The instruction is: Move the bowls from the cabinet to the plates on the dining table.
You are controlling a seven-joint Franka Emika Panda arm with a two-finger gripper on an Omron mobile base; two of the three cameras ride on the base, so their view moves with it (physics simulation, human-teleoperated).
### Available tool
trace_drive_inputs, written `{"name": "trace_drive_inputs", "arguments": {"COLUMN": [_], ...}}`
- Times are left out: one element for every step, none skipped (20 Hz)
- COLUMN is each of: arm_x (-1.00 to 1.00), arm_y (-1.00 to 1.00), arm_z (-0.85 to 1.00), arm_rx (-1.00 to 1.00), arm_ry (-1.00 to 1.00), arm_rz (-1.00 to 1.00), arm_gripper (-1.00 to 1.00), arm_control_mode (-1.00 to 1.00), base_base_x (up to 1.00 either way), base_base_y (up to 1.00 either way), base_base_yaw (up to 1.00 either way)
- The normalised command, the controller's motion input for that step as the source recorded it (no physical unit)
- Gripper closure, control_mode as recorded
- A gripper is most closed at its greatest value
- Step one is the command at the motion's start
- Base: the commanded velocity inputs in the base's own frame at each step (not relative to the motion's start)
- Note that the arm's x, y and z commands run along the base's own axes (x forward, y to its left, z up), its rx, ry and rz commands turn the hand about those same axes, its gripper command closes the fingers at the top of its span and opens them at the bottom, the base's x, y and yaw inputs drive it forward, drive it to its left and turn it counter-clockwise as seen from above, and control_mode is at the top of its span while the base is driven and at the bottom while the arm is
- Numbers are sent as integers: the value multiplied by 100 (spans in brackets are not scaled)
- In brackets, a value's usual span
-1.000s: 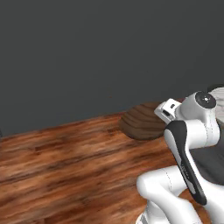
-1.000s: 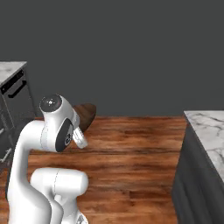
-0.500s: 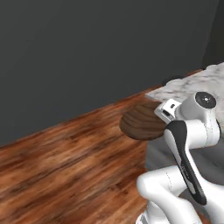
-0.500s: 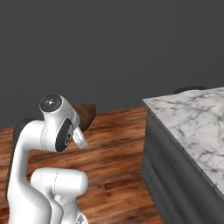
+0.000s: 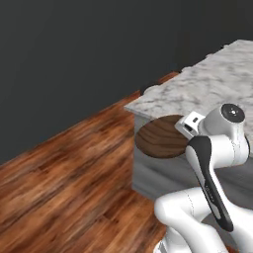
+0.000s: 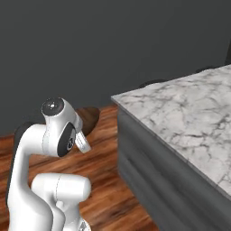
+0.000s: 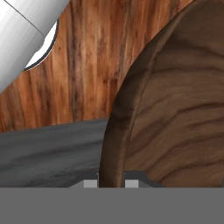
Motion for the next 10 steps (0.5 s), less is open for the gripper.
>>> {"name": "trace_drive_inputs", "arguments": {"arm_x": [0, 0, 0, 0, 0, 0, 0, 0, 0, 0], "arm_y": [0, 0, 0, 0, 0, 0, 0, 0, 0, 0], "arm_z": [0, 0, 0, 0, 0, 0, 0, 0, 0, 0], "arm_rx": [0, 0, 0, 0, 0, 0, 0, 0, 0, 0], "arm_ry": [0, 0, 0, 0, 0, 0, 0, 0, 0, 0], "arm_rz": [0, 0, 0, 0, 0, 0, 0, 0, 0, 0], "arm_gripper": [100, 100, 100, 100, 100, 100, 100, 100, 100, 100], "arm_control_mode": [100, 100, 100, 100, 100, 100, 100, 100, 100, 100], "base_base_x": [-14, -17, -19, -19, -19, -16, -14, -11, -8, -5], "base_base_y": [-46, -46, -46, -47, -48, -49, -49, -50, -49, -50], "base_base_yaw": [-39, -37, -36, -34, -33, -32, -31, -28, -25, -23]}}
